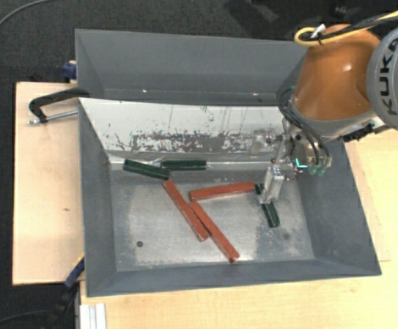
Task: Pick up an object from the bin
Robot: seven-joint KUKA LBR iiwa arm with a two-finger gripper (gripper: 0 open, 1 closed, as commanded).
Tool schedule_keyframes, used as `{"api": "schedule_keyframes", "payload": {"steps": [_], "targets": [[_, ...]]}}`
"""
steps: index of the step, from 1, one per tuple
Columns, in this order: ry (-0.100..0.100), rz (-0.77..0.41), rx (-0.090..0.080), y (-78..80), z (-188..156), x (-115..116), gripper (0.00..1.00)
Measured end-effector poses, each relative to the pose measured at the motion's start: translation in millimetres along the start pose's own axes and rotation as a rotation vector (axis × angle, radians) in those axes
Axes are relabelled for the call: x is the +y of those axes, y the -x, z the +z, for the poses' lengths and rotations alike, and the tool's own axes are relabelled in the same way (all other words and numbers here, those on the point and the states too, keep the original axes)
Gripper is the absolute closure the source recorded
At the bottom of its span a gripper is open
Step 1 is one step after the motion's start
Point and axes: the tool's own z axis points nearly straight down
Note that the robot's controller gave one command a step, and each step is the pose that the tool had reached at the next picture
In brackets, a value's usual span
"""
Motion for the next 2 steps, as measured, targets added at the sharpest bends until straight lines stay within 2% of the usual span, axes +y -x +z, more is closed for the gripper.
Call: {"api": "schedule_keyframes", "payload": {"steps": [1,2], "targets": [[-0.001,-0.001,-0.009,1.6,-4.7,0.0,1.0],[-0.001,-0.001,-0.009,1.7,-4.7,0.0,0.0]]}}
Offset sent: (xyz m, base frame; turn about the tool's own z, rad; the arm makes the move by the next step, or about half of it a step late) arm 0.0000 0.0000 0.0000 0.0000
